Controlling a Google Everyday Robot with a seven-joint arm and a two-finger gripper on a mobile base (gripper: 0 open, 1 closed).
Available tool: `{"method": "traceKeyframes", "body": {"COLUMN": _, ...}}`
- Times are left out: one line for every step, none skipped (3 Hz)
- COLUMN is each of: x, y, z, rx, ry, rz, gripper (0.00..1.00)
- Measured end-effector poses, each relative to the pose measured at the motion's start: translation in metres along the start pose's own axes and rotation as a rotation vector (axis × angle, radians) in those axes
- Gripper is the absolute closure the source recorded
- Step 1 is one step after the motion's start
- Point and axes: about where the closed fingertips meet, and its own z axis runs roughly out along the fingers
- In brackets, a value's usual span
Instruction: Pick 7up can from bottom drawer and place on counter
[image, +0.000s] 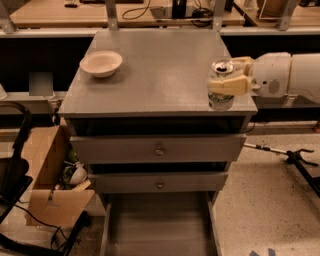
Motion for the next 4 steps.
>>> {"method": "traceKeyframes", "body": {"x": -0.022, "y": -0.061, "z": 0.034, "rx": -0.019, "ry": 0.006, "rz": 0.021, "gripper": 1.00}}
{"method": "traceKeyframes", "body": {"x": -0.035, "y": -0.104, "z": 0.050, "rx": 0.002, "ry": -0.013, "rz": 0.009, "gripper": 1.00}}
{"method": "traceKeyframes", "body": {"x": -0.045, "y": -0.152, "z": 0.040, "rx": 0.089, "ry": -0.067, "rz": -0.023, "gripper": 1.00}}
{"method": "traceKeyframes", "body": {"x": -0.029, "y": -0.188, "z": 0.015, "rx": 0.173, "ry": -0.160, "rz": 0.005, "gripper": 1.00}}
